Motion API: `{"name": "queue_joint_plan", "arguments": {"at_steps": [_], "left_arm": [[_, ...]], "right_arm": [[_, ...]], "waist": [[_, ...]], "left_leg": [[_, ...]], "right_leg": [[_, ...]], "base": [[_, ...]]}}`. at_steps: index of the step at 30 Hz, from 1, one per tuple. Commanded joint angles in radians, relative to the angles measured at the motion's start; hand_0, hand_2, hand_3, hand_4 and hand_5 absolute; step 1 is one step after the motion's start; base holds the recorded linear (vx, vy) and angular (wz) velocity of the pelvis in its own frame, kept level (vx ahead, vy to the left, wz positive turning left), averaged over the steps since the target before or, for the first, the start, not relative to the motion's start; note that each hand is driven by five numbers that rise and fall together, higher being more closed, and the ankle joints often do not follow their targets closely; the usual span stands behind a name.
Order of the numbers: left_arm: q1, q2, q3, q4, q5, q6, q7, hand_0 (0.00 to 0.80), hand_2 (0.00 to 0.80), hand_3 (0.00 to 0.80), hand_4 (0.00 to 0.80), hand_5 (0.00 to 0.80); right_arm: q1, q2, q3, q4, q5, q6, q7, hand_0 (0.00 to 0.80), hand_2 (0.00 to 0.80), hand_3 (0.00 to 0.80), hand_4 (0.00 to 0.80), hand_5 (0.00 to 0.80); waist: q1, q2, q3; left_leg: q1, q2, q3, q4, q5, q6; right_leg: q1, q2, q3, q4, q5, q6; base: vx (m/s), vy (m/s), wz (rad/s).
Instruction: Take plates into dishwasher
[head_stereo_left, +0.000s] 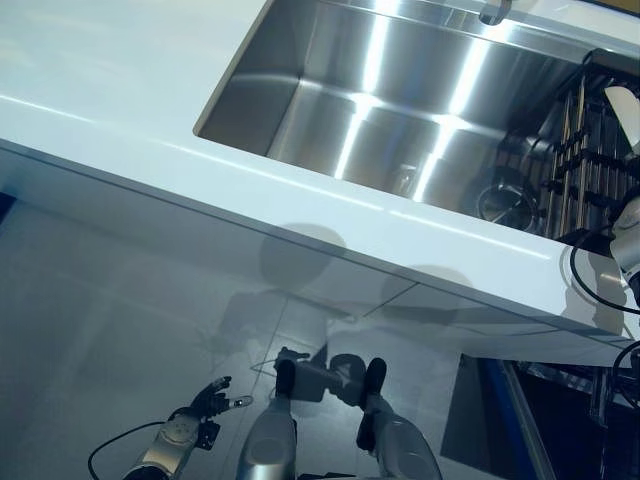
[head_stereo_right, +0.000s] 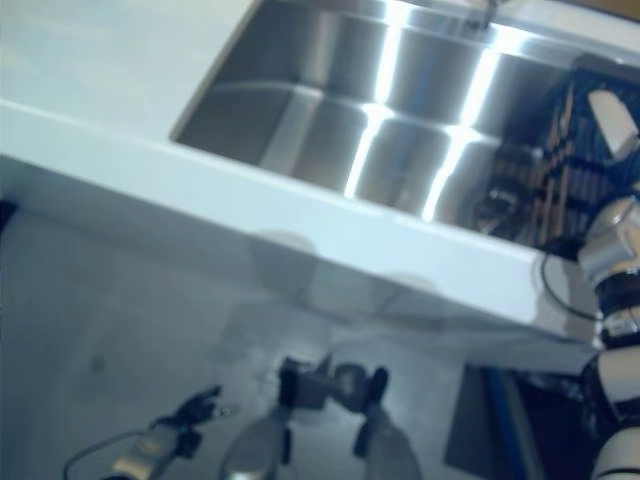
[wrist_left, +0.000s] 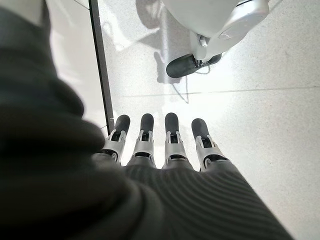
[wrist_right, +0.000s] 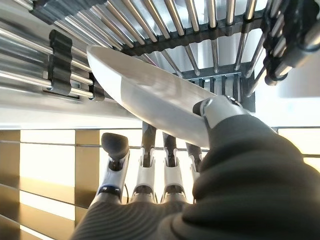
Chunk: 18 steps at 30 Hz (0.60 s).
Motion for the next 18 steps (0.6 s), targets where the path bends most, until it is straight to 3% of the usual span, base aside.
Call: {"name": "queue_joint_plan", "arguments": {"at_steps": [1, 8, 18], "left_arm": [[0.002, 0.029, -0.043, -0.021, -0.005, -0.014, -0.011, 0.000, 0.000, 0.000, 0.000, 0.000], [0.016, 0.029, -0.033, -0.024, 0.003, -0.006, -0.009, 0.000, 0.000, 0.000, 0.000, 0.000], [0.039, 0.015, -0.006, -0.004, 0.028, 0.006, -0.012, 0.000, 0.000, 0.000, 0.000, 0.000]], "right_arm": [[0.004, -0.066, 0.001, -0.037, 0.037, -0.008, -0.031, 0.800, 0.800, 0.800, 0.800, 0.800], [0.036, -0.074, -0.045, -0.076, 0.093, -0.049, -0.074, 0.800, 0.800, 0.800, 0.800, 0.800], [0.123, -0.058, -0.182, -0.164, 0.200, -0.177, -0.114, 0.800, 0.800, 0.800, 0.800, 0.800]], "waist": [[0.025, -0.019, -0.026], [0.016, -0.039, -0.059], [-0.004, -0.058, -0.126]], "left_leg": [[-0.049, -0.044, 0.032, 0.000, -0.033, 0.069], [-0.021, -0.048, 0.045, -0.003, -0.046, 0.077], [0.024, -0.057, 0.065, -0.003, -0.071, 0.090]], "right_leg": [[0.022, 0.021, 0.021, 0.128, -0.157, 0.057], [0.047, 0.020, 0.043, 0.112, -0.145, 0.071], [0.083, 0.008, 0.075, 0.093, -0.125, 0.098]], "base": [[0.000, 0.056, -0.03], [-0.002, 0.059, -0.07], [0.008, 0.088, -0.15]]}}
